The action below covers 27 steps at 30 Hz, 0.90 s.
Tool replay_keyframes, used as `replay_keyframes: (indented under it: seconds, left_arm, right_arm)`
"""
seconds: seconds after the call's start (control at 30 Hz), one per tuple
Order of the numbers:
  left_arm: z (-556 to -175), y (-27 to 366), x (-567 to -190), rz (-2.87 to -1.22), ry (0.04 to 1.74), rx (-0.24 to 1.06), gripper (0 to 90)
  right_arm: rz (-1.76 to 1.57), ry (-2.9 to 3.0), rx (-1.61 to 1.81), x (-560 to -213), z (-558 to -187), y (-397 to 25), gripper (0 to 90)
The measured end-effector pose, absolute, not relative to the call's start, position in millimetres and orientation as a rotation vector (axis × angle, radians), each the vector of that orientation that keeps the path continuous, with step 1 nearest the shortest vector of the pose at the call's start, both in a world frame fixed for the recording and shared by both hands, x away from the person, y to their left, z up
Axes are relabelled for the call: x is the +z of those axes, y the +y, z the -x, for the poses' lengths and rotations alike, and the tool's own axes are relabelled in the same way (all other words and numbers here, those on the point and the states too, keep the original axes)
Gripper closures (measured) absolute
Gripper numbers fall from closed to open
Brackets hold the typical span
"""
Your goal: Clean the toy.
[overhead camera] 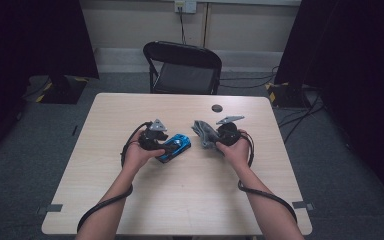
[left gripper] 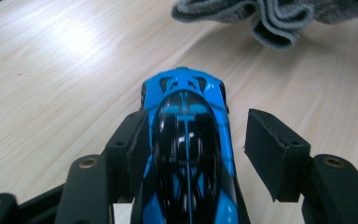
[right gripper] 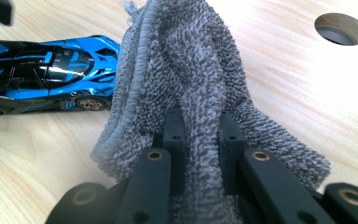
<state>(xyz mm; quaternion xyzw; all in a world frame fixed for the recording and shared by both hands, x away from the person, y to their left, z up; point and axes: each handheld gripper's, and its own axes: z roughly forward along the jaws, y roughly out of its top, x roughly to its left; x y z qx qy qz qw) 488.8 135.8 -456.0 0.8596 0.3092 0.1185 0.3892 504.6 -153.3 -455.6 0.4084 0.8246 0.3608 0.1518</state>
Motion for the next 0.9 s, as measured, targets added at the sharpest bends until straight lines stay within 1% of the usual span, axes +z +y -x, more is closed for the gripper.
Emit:
replay_keyframes:
  seconds: [0.17,0.27,0.4,0.6,0.9]
  left_arm:
    - [-497,131,-464,-2.208,0.821,0.275,44.5]
    - [-500,127,-468,-2.220,0.822,0.251,44.5]
    - [-501,123,-470,-2.251,0.825,0.267,44.6]
    - [-500,123,-472,-2.244,0.825,0.296,46.6]
    - [-495,124,-473,-2.235,0.824,0.312,46.8]
  right_arm:
    - [-1.167,2.373,1.035,-458,-500,-157,78.8]
    - [-1.173,2.369,1.045,-460,-498,-159,78.7]
    - [-1.191,2.364,1.045,-463,-496,-162,78.7]
    - [-1.198,2.367,1.048,-469,-492,-162,78.4]
    - [-1.161,2.387,1.058,-470,-488,-156,78.5]
